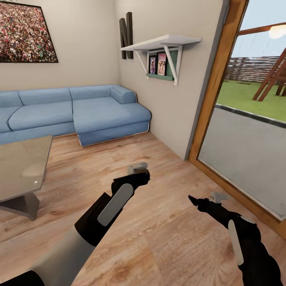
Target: Place each of the two pumpkins and all three candles from the living room inside a cabinet in the living room (use any cabinet), then make sure every cabinet is closed, and position the cauldron so it is next to a table in the living room.
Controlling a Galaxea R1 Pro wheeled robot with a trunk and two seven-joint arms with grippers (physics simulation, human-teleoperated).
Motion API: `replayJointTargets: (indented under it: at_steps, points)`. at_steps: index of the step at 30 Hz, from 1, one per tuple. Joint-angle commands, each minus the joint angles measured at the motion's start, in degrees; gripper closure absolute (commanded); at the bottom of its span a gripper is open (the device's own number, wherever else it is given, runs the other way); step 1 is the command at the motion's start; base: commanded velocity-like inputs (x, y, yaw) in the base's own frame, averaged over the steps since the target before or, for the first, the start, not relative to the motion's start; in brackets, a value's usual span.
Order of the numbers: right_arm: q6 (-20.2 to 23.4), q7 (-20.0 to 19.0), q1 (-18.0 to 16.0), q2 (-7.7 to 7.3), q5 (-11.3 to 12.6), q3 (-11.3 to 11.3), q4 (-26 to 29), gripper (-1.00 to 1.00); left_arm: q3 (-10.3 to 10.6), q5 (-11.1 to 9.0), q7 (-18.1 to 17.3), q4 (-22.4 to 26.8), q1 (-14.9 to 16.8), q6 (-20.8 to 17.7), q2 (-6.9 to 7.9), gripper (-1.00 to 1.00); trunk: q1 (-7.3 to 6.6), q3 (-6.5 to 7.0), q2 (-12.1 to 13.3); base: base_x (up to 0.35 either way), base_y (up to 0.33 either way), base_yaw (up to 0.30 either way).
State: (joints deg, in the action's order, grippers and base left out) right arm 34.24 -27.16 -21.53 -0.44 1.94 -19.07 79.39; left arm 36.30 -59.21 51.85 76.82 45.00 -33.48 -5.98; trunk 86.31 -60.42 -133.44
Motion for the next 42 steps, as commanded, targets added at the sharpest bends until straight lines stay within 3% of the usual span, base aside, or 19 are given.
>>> replayJointTargets:
  at_steps: [1,4,25,42]
  points:
    - [0.0,0.0,0.0,0.00,0.0,0.0,0.0,-1.00,0.0,0.1,0.0,0.0,0.0,0.0,0.00,1.00,-0.23,0.19,0.4,0.000,0.000,0.173]
    - [0.0,0.0,0.0,0.00,0.0,0.0,0.0,-1.00,0.0,0.1,0.0,0.0,0.0,0.0,0.00,1.00,-0.88,0.72,1.6,0.000,0.000,0.167]
    - [0.0,0.1,0.0,0.00,0.0,0.0,0.0,-1.00,0.1,0.1,0.0,0.0,-0.1,0.1,0.09,1.00,-0.88,1.34,1.6,0.000,0.000,0.238]
    - [0.0,0.1,0.0,0.00,0.0,0.0,-0.1,-1.00,0.0,0.0,0.0,0.0,0.0,0.1,0.05,1.00,-4.62,5.15,8.4,0.000,0.000,0.240]
